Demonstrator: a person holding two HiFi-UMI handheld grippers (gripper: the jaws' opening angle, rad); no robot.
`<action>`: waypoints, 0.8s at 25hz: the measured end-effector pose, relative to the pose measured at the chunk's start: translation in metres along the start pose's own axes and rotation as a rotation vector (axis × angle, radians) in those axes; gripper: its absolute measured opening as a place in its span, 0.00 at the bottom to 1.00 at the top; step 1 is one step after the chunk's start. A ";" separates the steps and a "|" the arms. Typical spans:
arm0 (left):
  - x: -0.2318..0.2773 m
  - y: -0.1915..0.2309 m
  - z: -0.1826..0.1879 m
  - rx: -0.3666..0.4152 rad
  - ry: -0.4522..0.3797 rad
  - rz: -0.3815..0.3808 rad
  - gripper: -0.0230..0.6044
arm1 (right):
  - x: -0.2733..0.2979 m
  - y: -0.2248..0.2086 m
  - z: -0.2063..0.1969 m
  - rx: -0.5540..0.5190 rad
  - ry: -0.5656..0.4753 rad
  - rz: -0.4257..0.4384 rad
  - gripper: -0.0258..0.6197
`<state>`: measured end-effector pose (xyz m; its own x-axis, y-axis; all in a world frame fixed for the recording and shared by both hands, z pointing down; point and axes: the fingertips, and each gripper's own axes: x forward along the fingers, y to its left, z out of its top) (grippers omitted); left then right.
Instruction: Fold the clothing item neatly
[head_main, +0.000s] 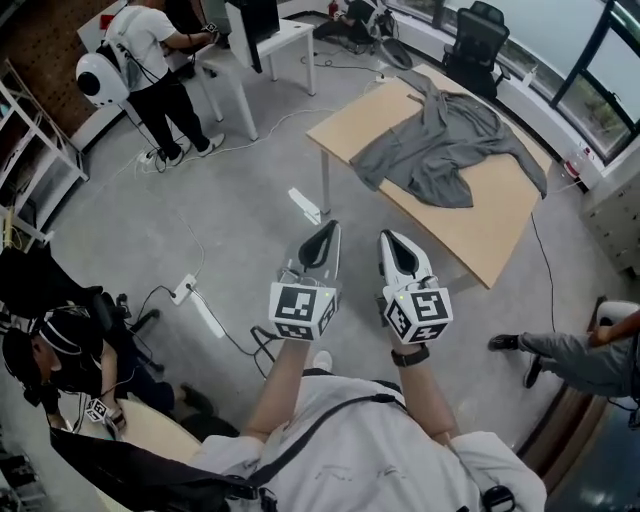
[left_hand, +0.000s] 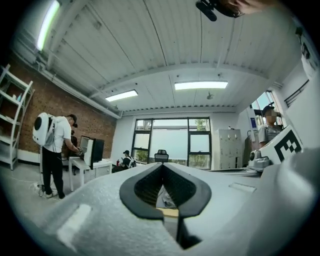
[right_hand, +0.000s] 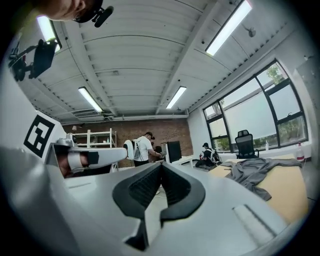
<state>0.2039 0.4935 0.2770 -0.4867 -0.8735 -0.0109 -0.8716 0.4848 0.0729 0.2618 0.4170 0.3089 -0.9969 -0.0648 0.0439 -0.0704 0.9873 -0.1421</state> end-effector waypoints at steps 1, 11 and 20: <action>0.010 0.007 -0.001 -0.013 0.002 -0.023 0.04 | 0.007 -0.002 -0.001 -0.002 0.004 -0.017 0.04; 0.121 -0.005 -0.033 -0.077 0.064 -0.243 0.04 | 0.039 -0.096 -0.002 0.009 0.027 -0.257 0.04; 0.255 -0.030 -0.017 -0.039 0.049 -0.380 0.04 | 0.108 -0.214 0.026 0.082 -0.053 -0.310 0.04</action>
<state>0.1070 0.2556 0.2891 -0.1255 -0.9921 0.0032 -0.9859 0.1251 0.1108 0.1687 0.1955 0.3187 -0.9279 -0.3700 0.0463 -0.3712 0.9047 -0.2090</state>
